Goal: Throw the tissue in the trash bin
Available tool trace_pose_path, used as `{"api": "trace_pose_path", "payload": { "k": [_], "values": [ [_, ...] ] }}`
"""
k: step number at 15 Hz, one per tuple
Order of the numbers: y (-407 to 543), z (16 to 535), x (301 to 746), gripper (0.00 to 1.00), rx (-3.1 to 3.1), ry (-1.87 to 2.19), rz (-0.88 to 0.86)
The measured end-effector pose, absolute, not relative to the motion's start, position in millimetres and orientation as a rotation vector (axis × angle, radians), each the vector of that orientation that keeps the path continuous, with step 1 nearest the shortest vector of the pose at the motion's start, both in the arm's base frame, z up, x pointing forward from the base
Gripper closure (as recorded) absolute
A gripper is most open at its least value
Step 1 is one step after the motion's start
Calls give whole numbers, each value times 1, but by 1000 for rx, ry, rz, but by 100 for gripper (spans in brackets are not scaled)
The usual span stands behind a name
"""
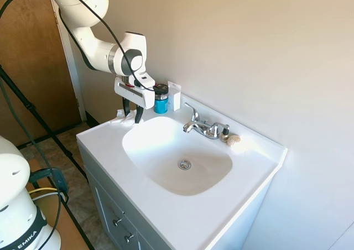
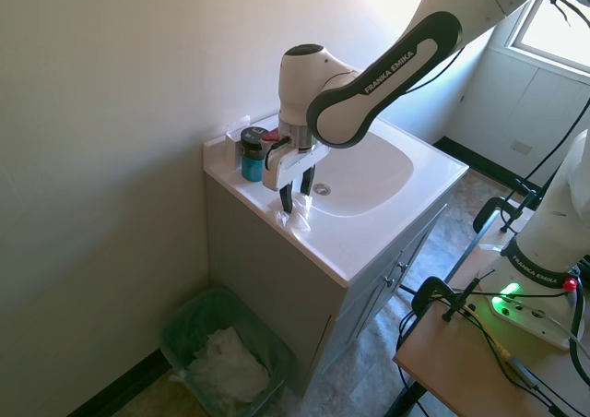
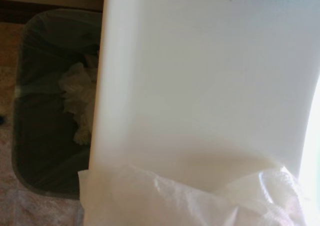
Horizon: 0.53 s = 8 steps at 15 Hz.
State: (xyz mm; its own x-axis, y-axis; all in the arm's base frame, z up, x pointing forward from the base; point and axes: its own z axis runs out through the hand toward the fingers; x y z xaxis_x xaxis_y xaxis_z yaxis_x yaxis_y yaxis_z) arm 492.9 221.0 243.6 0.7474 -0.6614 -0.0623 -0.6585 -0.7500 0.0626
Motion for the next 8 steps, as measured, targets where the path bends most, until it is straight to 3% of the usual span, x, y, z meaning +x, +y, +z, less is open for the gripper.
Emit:
{"api": "trace_pose_path", "payload": {
  "k": [8],
  "values": [
    [219, 262, 503, 100, 2919, -1087, -148]
  ]
}}
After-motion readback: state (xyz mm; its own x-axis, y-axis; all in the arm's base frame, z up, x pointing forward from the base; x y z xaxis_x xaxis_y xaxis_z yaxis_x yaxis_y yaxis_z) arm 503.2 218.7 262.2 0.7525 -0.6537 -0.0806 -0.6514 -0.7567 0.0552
